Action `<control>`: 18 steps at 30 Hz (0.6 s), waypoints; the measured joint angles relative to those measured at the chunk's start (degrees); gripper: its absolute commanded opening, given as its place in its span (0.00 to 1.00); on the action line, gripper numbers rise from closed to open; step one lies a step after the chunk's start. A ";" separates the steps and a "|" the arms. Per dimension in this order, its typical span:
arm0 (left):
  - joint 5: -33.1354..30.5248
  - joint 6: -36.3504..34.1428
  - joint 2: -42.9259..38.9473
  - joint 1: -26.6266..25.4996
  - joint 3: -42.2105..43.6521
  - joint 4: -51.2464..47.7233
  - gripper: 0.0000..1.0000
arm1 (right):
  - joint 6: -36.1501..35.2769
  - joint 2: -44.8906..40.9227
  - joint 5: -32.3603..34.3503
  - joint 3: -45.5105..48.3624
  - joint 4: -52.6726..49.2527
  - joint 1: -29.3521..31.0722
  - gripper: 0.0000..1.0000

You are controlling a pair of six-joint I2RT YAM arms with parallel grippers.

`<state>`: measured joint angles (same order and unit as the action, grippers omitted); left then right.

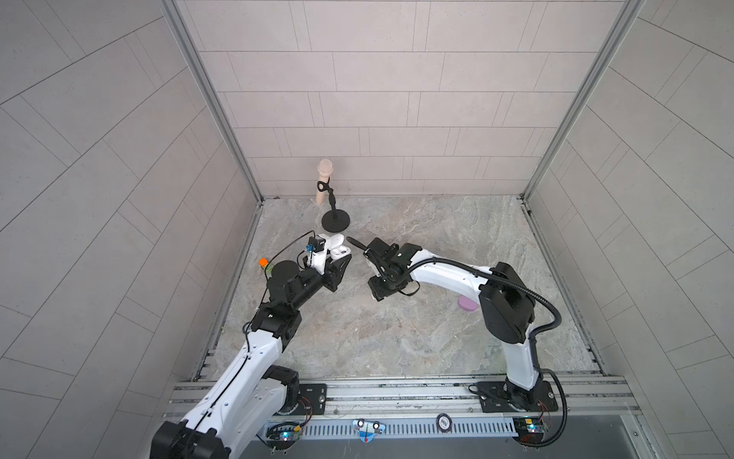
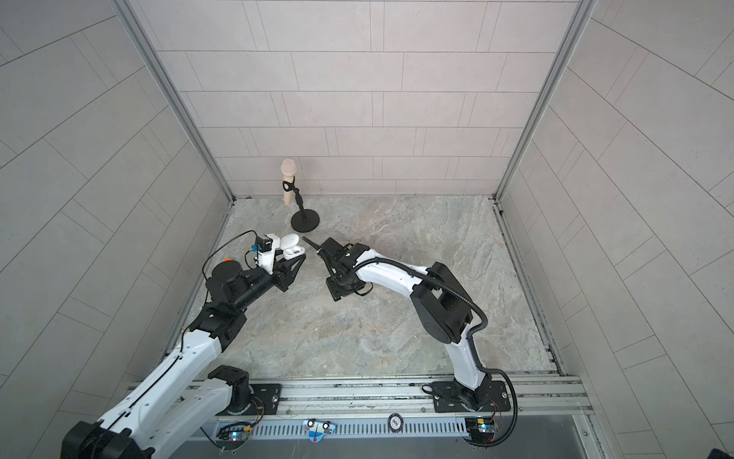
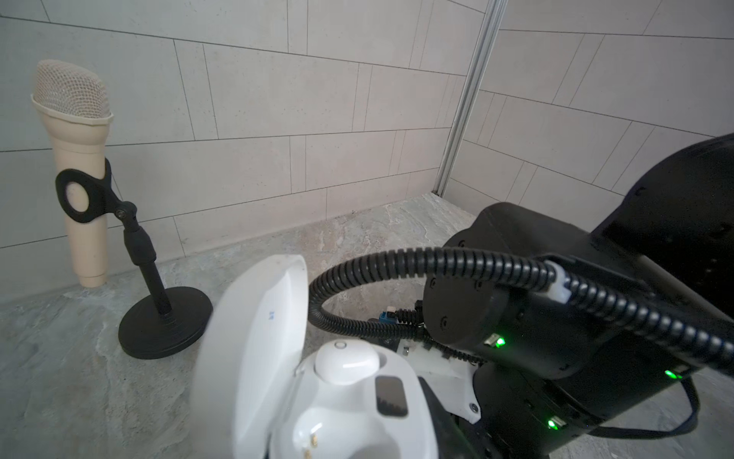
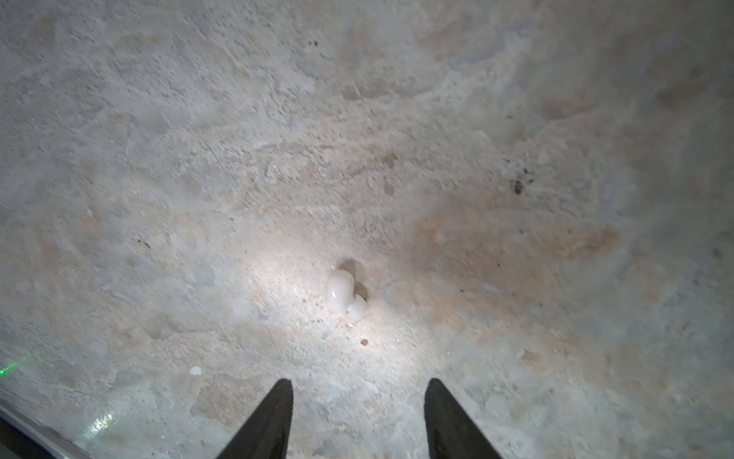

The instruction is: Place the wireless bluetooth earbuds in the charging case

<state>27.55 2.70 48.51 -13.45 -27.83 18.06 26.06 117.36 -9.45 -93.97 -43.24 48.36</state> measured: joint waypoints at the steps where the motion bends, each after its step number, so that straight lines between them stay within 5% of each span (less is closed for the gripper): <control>1: -0.11 0.02 0.09 0.24 0.00 -0.20 0.25 | 0.09 1.09 0.00 -1.07 0.11 0.22 0.54; 18: -3.39 0.07 -0.11 1.44 0.00 -0.87 0.26 | 0.35 9.57 3.96 -10.05 -2.01 1.62 0.37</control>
<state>24.16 2.76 48.40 -12.01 -27.83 17.19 26.41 126.93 -5.50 -104.03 -45.25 49.98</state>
